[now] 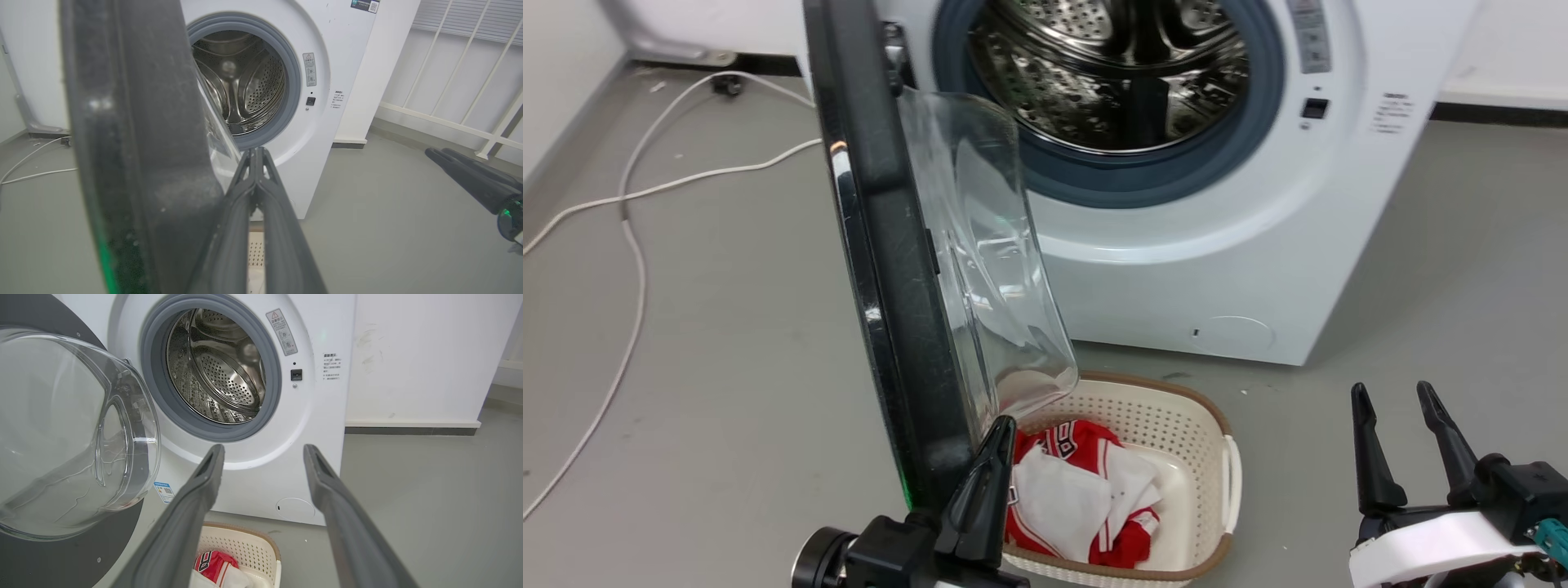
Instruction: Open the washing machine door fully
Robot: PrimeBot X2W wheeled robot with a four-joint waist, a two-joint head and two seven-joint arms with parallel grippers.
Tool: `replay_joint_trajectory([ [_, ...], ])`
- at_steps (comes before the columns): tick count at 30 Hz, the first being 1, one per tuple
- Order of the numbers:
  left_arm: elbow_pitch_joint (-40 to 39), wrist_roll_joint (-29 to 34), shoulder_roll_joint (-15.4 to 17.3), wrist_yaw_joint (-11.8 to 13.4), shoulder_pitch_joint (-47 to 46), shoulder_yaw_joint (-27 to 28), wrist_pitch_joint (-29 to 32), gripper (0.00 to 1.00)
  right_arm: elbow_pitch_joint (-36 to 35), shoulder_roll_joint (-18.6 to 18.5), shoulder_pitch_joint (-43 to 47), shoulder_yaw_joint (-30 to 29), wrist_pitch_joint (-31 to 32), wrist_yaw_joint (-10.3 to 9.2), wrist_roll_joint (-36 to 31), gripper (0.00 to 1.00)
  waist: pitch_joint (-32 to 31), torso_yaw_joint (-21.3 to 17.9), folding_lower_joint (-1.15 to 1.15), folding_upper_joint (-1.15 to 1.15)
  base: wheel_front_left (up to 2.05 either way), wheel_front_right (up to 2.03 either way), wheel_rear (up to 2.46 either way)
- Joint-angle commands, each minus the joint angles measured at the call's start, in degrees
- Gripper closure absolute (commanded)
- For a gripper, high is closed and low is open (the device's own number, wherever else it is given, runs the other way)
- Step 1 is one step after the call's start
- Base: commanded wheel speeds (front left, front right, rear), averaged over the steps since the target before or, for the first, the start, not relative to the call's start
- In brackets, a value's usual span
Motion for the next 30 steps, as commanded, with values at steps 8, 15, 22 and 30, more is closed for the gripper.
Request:
replay_joint_trajectory([
  [8, -2.05, -0.16, 2.15, 2.44, 3.01, 2.74, 1.01, 1.00, -0.45, 0.10, 1.25, 0.35, 0.52, -0.04, 0.62, 0.00, -0.28, 8.87, 0.00, 0.00, 0.00, 0.00, 0.00],
  [15, -1.71, -0.84, 3.89, 3.13, 2.59, 5.59, 1.08, 1.00, -0.50, 0.10, 1.27, 0.91, 0.89, -0.04, 0.95, 0.00, -0.05, 11.99, 0.00, 0.00, 0.00, 0.00, 0.00],
  [22, 1.25, -2.41, 5.54, 3.61, 0.20, 9.85, -0.36, 1.00, -0.61, 0.10, 0.23, 1.65, 1.22, -0.04, 0.98, 0.00, 0.76, 12.46, 0.00, 0.00, 0.00, 0.00, 0.00],
  [30, 4.88, -6.80, 7.19, 4.61, -2.25, 17.61, -2.87, 1.00, -0.78, 0.09, -0.51, 1.54, 1.83, -0.04, 0.63, 0.00, 2.41, 10.27, 0.00, 0.00, 0.00, 0.00, 0.00],
])
